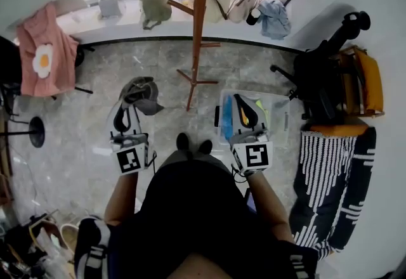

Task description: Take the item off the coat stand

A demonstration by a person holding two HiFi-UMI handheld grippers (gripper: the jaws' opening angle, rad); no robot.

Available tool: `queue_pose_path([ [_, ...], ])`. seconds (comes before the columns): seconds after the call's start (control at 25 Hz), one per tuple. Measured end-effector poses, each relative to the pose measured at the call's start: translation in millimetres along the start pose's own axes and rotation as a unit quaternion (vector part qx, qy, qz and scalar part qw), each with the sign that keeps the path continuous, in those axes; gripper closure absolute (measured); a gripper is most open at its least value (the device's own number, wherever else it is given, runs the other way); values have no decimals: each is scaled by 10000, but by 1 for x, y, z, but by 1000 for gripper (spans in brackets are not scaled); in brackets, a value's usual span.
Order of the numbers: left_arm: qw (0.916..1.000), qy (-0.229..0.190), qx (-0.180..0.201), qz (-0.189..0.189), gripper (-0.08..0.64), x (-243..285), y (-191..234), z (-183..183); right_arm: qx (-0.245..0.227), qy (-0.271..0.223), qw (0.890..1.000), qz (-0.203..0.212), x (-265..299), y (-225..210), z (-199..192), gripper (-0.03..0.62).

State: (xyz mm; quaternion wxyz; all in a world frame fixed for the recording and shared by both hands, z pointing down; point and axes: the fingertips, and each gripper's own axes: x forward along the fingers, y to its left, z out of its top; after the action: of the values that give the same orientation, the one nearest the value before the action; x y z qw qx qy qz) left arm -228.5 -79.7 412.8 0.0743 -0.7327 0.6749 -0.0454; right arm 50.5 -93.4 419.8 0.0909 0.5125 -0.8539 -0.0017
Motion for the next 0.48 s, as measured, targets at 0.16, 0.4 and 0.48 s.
queue_pose_path([
  [0.16, 10000, -11, 23, -21, 532, 0, -2, 0, -80, 97, 9999, 0, 1, 2, -1, 574],
  [0.4, 10000, -30, 13, -20, 532, 0, -3, 2, -139, 222, 9997, 16, 1, 1, -6, 574],
  [0.48, 10000, -29, 26, -22, 532, 0, -3, 1, -130, 213, 9997, 2, 1, 0, -6, 574],
])
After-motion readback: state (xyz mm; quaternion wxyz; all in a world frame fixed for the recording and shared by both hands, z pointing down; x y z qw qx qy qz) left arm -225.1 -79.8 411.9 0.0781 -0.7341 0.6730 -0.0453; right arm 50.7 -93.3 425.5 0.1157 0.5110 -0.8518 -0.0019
